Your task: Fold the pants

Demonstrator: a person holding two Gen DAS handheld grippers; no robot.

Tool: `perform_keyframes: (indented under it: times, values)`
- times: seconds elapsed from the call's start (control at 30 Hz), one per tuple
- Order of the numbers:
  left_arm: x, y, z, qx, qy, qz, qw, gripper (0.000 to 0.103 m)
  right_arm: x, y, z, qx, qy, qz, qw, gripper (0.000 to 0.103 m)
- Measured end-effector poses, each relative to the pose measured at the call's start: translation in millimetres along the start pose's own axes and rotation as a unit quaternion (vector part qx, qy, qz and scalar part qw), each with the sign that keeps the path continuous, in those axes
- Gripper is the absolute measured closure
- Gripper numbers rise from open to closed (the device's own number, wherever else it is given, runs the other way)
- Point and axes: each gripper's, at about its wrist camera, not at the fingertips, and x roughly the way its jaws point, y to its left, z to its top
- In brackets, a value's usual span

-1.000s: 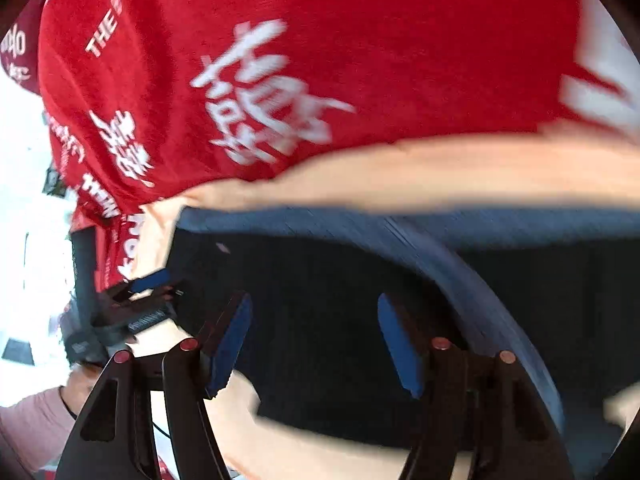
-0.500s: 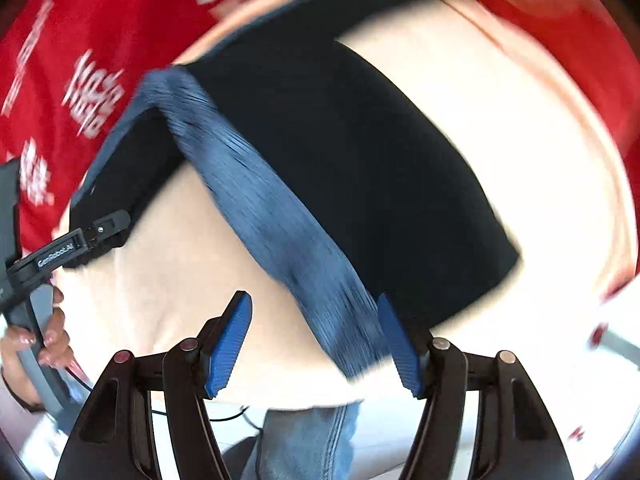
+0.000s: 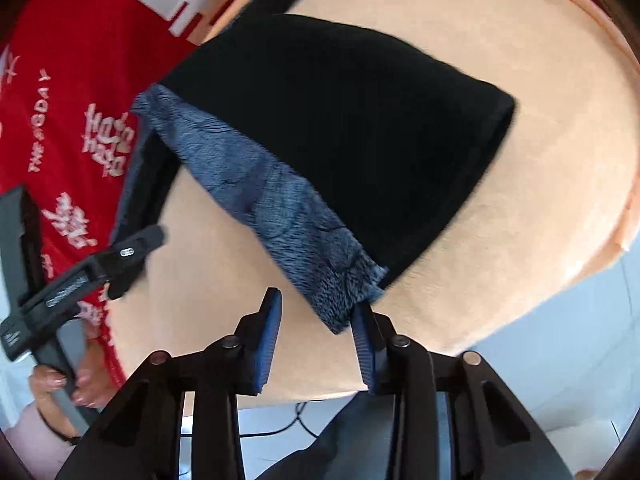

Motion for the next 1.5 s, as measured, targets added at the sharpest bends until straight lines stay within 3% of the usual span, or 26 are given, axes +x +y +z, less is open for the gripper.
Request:
perform_keyframes:
  times: [0.1,0.13,0.17,0.3,0.5,0.67,0.8,0.87,0.9,0.93,0.97,1.0,1.03,1.1,1.2,1.37,1.5]
  values:
    - [19,-8,5,-0.004,0.016,0.004,0.9999,0.031,17,-2,1,0.005,0.022,0.020,1.000,0.065]
    - [23,-9,7,-0.007,0.022,0.007,0.9997,0.031,18,-4,4,0.009,0.028,0.023,0.999,0.075]
    - [25,-10,10,-0.012,0.024,0.008,0.9996,0.031,17,-5,8,0.010,0.039,0.019,0.999,0.101]
    - [18,-9,24,-0.034,0.026,0.015,0.9990,0.031,-13,14,34,-0.024,0.043,0.054,0.997,0.100]
    - [-5,-9,67,-0.048,-0.003,0.034,0.9983,0.031,-83,59,134,-0.104,-0.001,0.066,0.992,0.100]
    - [-9,5,116,-0.080,-0.031,0.049,0.9951,0.031,-102,100,255,-0.180,-0.056,0.034,0.982,0.100]
    - [2,22,156,-0.100,-0.042,0.063,0.9920,0.031,-83,114,346,-0.185,-0.081,-0.002,0.979,0.096]
    - [12,26,174,-0.111,-0.048,0.070,0.9903,0.031,-74,112,372,-0.182,-0.079,-0.026,0.980,0.095]
    - [15,29,179,-0.112,-0.049,0.075,0.9896,0.031,-67,114,383,-0.182,-0.077,-0.042,0.979,0.093]
    - [21,29,185,-0.112,-0.048,0.081,0.9892,0.031,-60,116,392,-0.188,-0.074,-0.058,0.978,0.072]
    - [29,30,192,-0.113,-0.043,0.085,0.9891,0.031,-56,120,398,-0.193,-0.075,-0.070,0.976,0.031]
    - [37,26,198,-0.113,-0.039,0.087,0.9889,0.031,-59,118,399,-0.198,-0.085,-0.073,0.974,0.014]
    - [37,29,197,-0.113,-0.036,0.089,0.9890,0.031,-65,124,399,-0.206,-0.106,-0.064,0.971,0.007]
    - [48,28,205,-0.109,-0.030,0.096,0.9889,0.031,-78,131,394,-0.223,-0.120,-0.057,0.966,0.007]
    - [57,30,213,-0.118,-0.027,0.099,0.9877,0.031,-82,134,382,-0.228,-0.105,-0.038,0.967,0.010]
    - [61,31,216,-0.116,-0.029,0.109,0.9868,0.031,-48,82,331,-0.150,-0.017,-0.065,0.986,0.041]
    - [66,29,215,-0.119,-0.032,0.115,0.9857,0.024,-17,35,305,-0.077,0.008,-0.101,0.992,0.046]
